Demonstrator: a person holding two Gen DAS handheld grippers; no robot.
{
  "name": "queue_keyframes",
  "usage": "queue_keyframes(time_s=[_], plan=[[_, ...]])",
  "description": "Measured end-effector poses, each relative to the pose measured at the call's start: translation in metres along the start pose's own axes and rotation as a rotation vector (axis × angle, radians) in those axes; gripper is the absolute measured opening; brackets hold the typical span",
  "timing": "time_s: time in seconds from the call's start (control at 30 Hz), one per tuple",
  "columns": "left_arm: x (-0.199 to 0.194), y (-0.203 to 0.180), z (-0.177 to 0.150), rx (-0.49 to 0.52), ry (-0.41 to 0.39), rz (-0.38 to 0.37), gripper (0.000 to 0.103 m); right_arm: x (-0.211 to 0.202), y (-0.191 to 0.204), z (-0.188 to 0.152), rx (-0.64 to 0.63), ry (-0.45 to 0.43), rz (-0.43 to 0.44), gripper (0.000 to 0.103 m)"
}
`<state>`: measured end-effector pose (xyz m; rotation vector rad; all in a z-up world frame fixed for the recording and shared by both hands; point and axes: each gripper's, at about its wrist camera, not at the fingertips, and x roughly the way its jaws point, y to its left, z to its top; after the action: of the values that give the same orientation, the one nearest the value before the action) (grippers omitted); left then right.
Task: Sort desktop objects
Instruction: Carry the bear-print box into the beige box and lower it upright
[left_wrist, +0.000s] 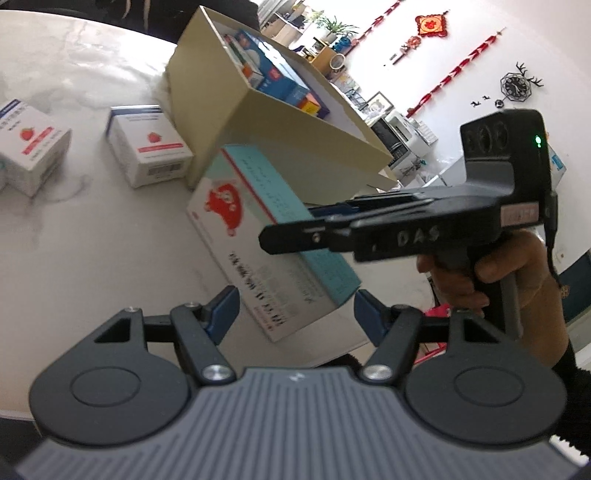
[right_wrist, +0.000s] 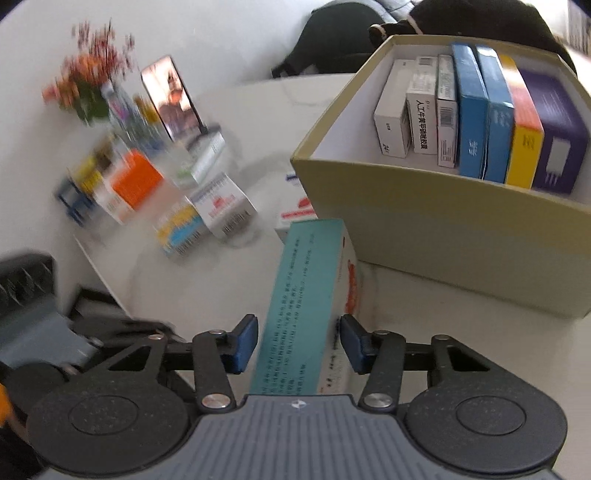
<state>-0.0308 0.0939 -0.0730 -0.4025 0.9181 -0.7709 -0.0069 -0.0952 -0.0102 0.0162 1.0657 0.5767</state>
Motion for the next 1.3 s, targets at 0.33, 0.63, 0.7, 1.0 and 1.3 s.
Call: queue_keyframes(time_s=[0.33,0.63,0.7,1.0,1.3], plan=[[-0.001,0.005,0.002,-0.016,0.004,0.000,0.069,-0.001,0.008,-0.004,-0.106,0.012,-0.084,0.041],[0.001,0.011,0.007,-0.031,0.012,0.001,0.069,-0.052,-0.008,-0.006,-0.061,-0.029,-0.037,0.041],[0.002,0.012,0.010,-0.034,0.011,0.003,0.069,-0.069,-0.011,-0.004,-0.045,-0.057,-0.016,0.041],[0.004,0.015,0.018,-0.036,0.001,0.009,0.069,-0.126,-0.028,0.029,-0.024,-0.185,-0.041,0.041],[0.002,0.021,0.024,-0.065,-0.015,0.048,0.069,-0.130,-0.047,0.102,-0.171,-0.269,-0.138,0.041]])
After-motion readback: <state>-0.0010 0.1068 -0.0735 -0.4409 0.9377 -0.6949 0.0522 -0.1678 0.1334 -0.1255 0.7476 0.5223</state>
